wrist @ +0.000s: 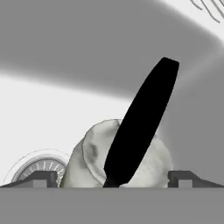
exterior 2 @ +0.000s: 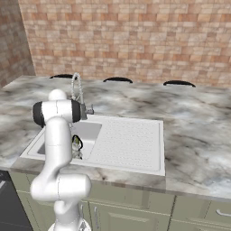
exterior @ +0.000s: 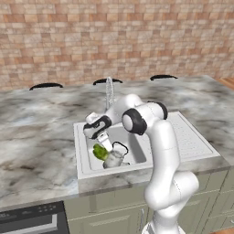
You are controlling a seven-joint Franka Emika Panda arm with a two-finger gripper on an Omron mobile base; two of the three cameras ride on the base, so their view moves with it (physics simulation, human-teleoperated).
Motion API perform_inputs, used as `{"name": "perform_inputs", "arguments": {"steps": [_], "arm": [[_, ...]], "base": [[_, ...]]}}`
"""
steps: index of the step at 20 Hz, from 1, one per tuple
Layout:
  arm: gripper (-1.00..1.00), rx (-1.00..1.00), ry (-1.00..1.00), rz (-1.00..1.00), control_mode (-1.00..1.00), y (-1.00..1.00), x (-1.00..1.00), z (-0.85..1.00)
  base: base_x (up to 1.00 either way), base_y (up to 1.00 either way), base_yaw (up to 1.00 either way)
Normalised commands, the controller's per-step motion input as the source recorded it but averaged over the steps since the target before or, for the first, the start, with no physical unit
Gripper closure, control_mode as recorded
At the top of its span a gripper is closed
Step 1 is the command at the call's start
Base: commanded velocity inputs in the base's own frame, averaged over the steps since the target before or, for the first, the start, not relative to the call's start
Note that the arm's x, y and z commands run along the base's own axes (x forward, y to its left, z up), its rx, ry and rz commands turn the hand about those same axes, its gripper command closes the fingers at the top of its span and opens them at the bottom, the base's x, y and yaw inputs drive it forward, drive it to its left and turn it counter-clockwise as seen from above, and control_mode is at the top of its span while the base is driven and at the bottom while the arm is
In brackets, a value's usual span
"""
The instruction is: Open the cabinet, pick the kettle from the cabinet, and place it in the sink.
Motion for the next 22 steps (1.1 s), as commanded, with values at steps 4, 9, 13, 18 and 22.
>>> {"name": "perform_inputs", "arguments": {"steps": [4, 9, 13, 18, 22], "arm": [[-1.0, -0.02, -0.11, -0.18, -1.0, 0.59, -0.15, -0.34], [-1.0, -0.04, -0.11, -0.18, -1.0, 0.46, -0.09, -0.21], [-1.0, -0.05, -0.16, -0.16, -1.0, 0.4, -0.04, -0.08], [-1.0, -0.09, -0.17, -0.15, -1.0, 0.42, -0.02, -0.02], [-1.0, -0.12, -0.16, -0.1, -1.0, 0.39, -0.09, 0.0]], "base": [[0.0, 0.0, 0.0], [0.0, 0.0, 0.0], [0.0, 0.0, 0.0], [0.0, 0.0, 0.0], [0.0, 0.0, 0.0]]}}
